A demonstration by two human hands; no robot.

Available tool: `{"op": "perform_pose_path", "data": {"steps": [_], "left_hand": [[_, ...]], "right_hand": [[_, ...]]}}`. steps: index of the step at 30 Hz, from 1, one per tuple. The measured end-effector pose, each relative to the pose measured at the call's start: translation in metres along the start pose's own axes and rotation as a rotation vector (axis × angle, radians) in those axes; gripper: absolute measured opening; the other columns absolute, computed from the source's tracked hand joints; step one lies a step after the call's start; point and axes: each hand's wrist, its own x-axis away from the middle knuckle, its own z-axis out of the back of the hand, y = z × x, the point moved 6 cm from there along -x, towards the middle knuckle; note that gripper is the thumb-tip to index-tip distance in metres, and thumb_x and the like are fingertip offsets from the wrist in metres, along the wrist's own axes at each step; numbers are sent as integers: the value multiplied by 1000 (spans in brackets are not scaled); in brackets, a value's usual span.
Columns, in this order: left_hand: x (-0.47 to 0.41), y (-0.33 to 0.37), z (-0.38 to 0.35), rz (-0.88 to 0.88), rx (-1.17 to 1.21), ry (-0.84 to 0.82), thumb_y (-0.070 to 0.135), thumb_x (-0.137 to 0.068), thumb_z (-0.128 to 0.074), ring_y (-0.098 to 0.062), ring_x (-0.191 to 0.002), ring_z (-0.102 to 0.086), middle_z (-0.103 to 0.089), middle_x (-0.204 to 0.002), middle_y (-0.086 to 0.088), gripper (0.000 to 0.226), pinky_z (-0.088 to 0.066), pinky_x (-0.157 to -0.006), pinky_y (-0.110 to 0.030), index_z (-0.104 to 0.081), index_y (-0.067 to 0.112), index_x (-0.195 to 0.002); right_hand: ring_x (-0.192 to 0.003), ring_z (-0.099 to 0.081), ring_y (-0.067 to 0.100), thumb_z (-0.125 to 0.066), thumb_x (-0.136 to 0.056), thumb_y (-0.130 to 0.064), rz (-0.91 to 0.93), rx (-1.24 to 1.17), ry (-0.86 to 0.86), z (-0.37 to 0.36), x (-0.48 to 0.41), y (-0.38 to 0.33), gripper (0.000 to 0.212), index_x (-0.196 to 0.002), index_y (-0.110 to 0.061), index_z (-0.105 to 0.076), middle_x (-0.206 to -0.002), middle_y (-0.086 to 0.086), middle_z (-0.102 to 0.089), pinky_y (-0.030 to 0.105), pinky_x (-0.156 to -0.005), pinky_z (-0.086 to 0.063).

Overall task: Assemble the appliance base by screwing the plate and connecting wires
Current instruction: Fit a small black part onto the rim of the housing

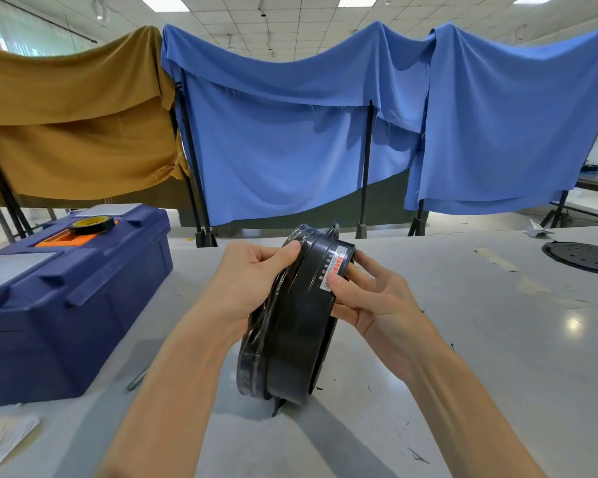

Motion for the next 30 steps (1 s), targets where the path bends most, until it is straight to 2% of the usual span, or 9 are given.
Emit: {"op": "perform_pose_path", "data": {"steps": [11, 16, 19, 22, 24, 27, 30], "left_hand": [[1, -4, -10, -111, -45, 87, 35, -94, -60, -10, -65, -72, -75, -73, 2, 31, -51, -52, -16, -77, 22, -73], [0, -6, -9, -84, -10, 76, 34, -92, -64, -12, -65, -72, -76, -74, -1, 27, -52, -52, -18, -78, 18, -77], [2, -7, -7, -54, -9, 36, 40, -79, -74, -18, -72, -74, -76, -79, -3, 25, -56, -58, -25, -78, 15, -83], [1, -6, -2, -21, 41, 29, 32, -76, -78, -23, -73, -74, -76, -80, -7, 22, -57, -55, -26, -78, 12, -83], [0, -5, 2, 5, 63, 30, 30, -77, -77, -25, -72, -74, -76, -80, -9, 22, -57, -56, -28, -78, 10, -84], [-3, -7, 5, 27, 74, 49, 30, -78, -77, -23, -66, -74, -76, -77, -10, 21, -55, -50, -24, -78, 10, -78], [-7, -8, 2, 32, 51, 38, 34, -76, -78, -23, -67, -74, -76, -78, -8, 22, -56, -54, -28, -79, 12, -79]], "right_hand": [[-99, -72, 28, -76, -70, -9, 30, 30, 12, 4, 1, -2, 56, -123, -13, -58, -114, 7, -73, 30, -69, -59], [-96, -73, 27, -77, -68, -11, 29, 87, 32, 4, 2, -4, 57, -122, -16, -58, -112, 2, -74, 30, -66, -60], [-82, -74, 16, -78, -70, -8, 36, 149, 64, 4, 1, -8, 51, -116, -21, -62, -105, 0, -75, 19, -53, -54], [-68, -68, 6, -77, -77, -5, 61, 267, 82, 2, -1, -12, 40, -109, -27, -68, -95, -5, -75, 11, -46, -45], [-69, -67, 5, -80, -75, -13, 77, 316, 109, 0, -2, -13, 38, -106, -32, -69, -93, -8, -73, 12, -44, -44], [-78, -66, 9, -80, -58, -38, 84, 381, 172, -1, -4, -10, 50, -107, -41, -65, -105, -6, -68, 9, -44, -42], [-73, -67, 5, -77, -55, -44, 81, 375, 191, 2, -7, -7, 60, -113, -42, -63, -112, -4, -66, 8, -44, -40]]}}
